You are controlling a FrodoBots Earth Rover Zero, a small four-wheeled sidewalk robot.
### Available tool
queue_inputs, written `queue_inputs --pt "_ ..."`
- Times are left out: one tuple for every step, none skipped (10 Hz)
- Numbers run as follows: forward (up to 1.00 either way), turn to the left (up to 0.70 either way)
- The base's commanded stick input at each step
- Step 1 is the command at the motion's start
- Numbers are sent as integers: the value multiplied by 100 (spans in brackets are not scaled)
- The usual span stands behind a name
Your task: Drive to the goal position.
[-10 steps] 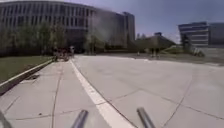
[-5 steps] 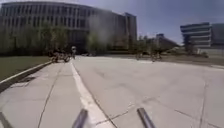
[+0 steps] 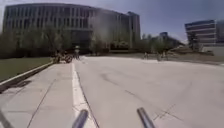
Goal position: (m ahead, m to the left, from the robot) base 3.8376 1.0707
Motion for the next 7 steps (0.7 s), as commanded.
queue_inputs --pt "70 2" --pt "70 0" --pt "70 0" --pt "70 0" --pt "70 0" --pt "70 0" --pt "70 0"
